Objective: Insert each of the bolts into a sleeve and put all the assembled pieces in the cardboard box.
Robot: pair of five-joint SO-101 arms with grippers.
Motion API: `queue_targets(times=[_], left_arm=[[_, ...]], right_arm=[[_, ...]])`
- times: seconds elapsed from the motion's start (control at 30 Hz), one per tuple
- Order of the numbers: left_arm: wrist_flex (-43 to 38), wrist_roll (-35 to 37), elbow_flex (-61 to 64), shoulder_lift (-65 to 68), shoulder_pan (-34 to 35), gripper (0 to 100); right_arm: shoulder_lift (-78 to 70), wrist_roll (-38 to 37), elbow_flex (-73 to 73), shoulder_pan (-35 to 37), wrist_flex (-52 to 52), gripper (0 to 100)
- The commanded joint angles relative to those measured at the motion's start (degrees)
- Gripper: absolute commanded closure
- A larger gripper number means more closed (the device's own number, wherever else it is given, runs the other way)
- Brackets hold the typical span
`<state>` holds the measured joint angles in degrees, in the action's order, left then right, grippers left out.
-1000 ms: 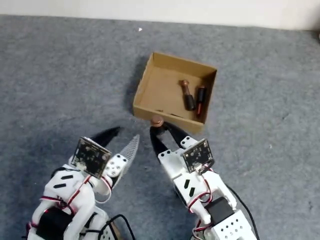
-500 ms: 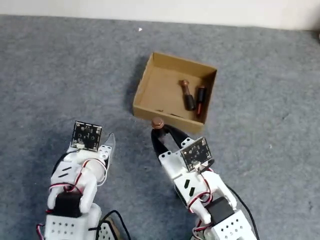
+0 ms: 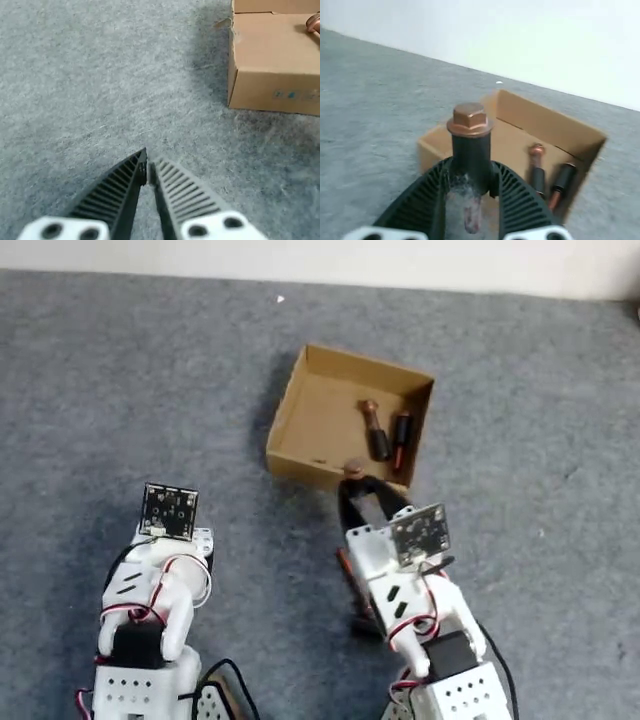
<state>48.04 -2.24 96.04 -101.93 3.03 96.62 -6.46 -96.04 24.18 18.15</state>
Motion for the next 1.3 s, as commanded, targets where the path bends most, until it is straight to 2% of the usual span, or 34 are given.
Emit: queue_targets(times=[0.0,0.2,0.33,0.77,0.9,1.03,1.27], left_arm=[[0.2,-0.5,1.2,-0.4,0.4,99],[0.4,-0.5,1.2,-0.4,0.4,99],[0.5,-0.5,1.2,-0.4,0.4,99],[0.5,-0.6,1.2,-0.4,0.4,99],[0.6,-0.6,1.2,-0.4,0.4,99],[0.6,-0.6,1.2,-0.4,0.4,99],[0.6,-0.6,1.2,-0.4,0.4,99]], right_arm=[[0.3,-0.1,2.1,-2.7,-0.3,99.3],[0.2,-0.3,10.9,-3.7,-0.8,99.3],[-3.5,-0.5,15.9,-3.9,-6.4,99.3],[-52.4,-2.4,28.6,-5.8,-31.3,99.3],[-65.5,3.5,30.5,-6.8,-38.4,99.3],[-76.0,7.7,34.9,-9.6,-40.0,99.3],[-88.9,7.4,39.5,-11.1,-40.0,96.8]])
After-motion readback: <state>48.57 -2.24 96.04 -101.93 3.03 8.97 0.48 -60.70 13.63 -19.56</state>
